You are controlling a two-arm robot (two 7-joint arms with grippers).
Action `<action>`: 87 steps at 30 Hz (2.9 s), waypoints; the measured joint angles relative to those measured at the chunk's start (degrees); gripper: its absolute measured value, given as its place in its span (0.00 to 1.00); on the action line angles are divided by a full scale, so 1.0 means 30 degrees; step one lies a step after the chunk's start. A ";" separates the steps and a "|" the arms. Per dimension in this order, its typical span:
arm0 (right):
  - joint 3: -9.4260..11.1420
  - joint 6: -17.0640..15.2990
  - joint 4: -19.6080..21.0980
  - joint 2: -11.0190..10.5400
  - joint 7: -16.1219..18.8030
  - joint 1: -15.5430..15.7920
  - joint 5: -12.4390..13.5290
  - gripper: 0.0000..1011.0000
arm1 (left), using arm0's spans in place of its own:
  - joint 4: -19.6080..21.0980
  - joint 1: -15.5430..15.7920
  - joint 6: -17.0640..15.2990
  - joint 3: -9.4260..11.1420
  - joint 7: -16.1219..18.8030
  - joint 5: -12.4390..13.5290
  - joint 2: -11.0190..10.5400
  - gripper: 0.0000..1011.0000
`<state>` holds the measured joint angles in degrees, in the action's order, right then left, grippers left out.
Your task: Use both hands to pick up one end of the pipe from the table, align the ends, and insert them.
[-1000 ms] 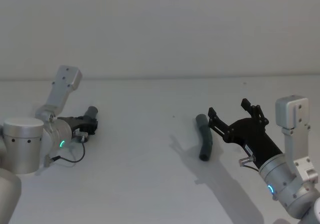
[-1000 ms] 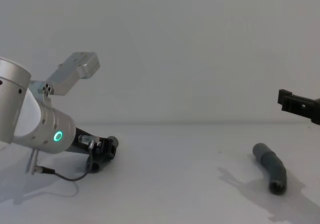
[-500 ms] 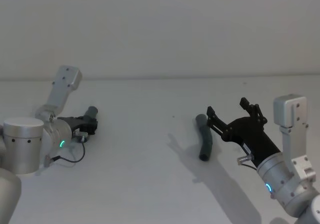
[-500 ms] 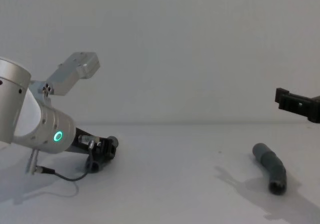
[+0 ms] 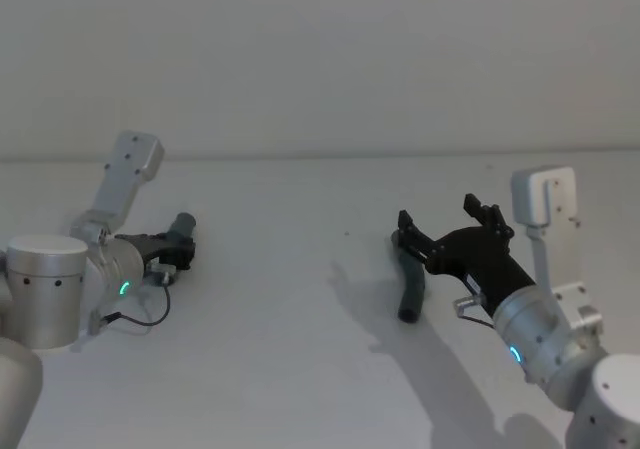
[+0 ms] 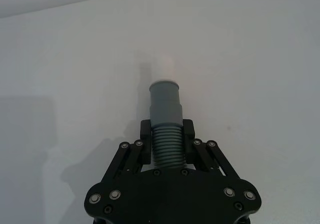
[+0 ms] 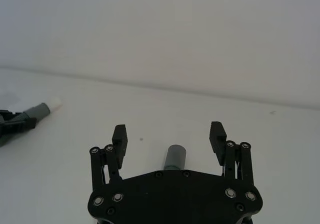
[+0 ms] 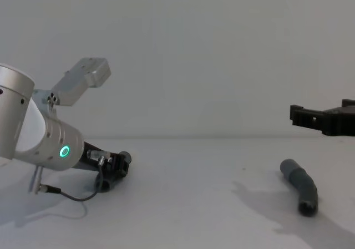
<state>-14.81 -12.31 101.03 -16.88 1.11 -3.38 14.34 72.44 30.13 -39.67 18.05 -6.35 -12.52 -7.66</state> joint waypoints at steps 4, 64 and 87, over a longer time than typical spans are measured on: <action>-0.0221 -0.1921 0.0142 0.0204 -0.0207 -0.0768 -0.0127 0.99 | 0.0001 0.0000 0.0000 0.0000 0.0000 0.0000 0.0001 0.32; -0.0377 -1.2635 -0.3296 0.2346 -0.0462 -0.5320 -0.0252 0.99 | 0.0000 0.0000 0.0001 0.0000 0.0000 0.0000 0.0000 0.32; -0.0418 -1.2315 -0.3913 0.2346 -0.0032 -0.5097 -0.0599 0.99 | 0.0000 0.0001 0.0000 0.0001 0.0001 0.0000 0.0000 0.32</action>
<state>-16.06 -49.25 89.29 -9.84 1.01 -18.67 12.55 72.44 30.14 -39.67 18.05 -6.35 -12.52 -7.66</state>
